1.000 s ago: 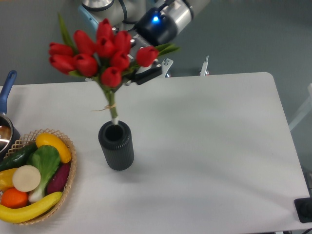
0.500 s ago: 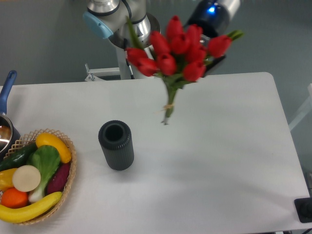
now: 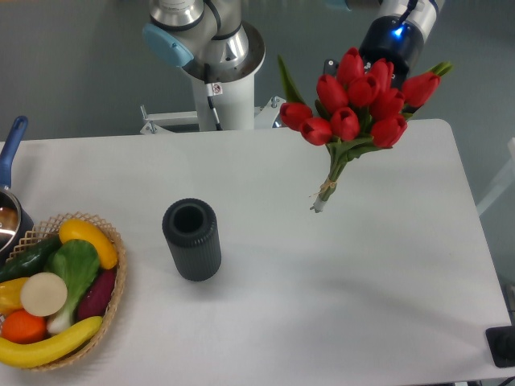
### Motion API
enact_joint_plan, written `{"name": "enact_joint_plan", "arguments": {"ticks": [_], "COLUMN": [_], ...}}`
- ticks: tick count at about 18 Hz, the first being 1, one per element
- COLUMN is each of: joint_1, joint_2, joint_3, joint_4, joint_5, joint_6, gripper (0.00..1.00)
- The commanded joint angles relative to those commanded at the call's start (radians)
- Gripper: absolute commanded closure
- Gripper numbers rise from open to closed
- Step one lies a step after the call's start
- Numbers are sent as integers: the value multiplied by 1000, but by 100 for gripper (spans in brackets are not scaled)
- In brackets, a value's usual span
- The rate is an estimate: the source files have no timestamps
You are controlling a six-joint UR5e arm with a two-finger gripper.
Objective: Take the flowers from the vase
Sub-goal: 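Carry the tulip bunch up and away from the vase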
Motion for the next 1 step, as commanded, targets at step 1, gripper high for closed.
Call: {"name": "enact_joint_plan", "arguments": {"ticks": [1], "joint_1": [2], "joint_2": [2], "joint_3": [-3], "joint_4": [0], "joint_5": [0], "joint_6": [2], "gripper": [53]}}
